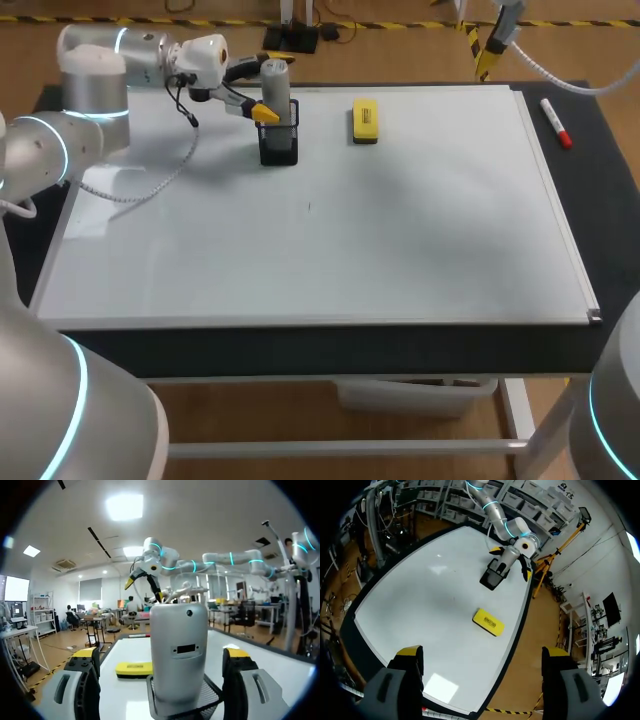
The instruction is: Pick up the inspection probe, press it on each red-marked spot on the whiteboard one by one, put down the probe, pick up the eraser, and wipe off all the red marks.
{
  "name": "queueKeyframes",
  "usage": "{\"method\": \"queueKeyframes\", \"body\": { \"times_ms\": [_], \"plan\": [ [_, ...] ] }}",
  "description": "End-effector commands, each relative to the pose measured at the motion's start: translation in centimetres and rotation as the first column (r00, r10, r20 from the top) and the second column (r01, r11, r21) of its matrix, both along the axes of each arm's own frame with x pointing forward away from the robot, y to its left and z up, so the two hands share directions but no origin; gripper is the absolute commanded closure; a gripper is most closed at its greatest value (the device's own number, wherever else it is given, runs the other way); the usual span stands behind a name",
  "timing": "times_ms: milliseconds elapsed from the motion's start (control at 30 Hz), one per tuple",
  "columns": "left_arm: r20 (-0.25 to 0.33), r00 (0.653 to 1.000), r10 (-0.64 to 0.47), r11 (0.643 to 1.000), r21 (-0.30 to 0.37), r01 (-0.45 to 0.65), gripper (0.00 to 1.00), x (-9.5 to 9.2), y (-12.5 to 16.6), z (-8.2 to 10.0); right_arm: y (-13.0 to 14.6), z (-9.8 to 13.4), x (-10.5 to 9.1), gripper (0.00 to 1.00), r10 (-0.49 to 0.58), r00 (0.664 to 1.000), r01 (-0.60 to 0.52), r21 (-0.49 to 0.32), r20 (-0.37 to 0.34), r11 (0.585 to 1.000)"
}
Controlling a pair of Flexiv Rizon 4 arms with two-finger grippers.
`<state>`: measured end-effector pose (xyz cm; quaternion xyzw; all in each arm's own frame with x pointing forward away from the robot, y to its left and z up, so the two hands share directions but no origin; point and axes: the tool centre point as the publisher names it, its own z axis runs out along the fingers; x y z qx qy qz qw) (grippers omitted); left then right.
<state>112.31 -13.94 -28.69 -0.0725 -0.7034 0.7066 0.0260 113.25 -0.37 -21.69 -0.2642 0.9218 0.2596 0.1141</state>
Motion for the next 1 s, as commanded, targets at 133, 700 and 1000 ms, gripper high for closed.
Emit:
{"method": "queueKeyframes", "body": {
  "times_ms": [133,700,1000],
  "plan": [
    [0.041,0.988,0.148,0.984,0.090,-0.152,0.00,-1.4,1.1,1.2,0.0,0.1,0.1,0.00,0.003,1.000,-0.003,-0.006,-0.003,1.000],
    [0.212,0.912,0.350,0.870,0.286,-0.400,0.00,-1.4,3.3,0.9,0.0,0.1,0.1,0.00,0.003,1.000,-0.003,-0.006,-0.003,1.000],
    [0.286,0.852,0.438,0.793,0.324,-0.516,0.00,-1.7,4.9,1.2,0.0,0.1,0.1,0.00,0.003,1.000,-0.003,-0.006,-0.003,1.000]
  ]
}}
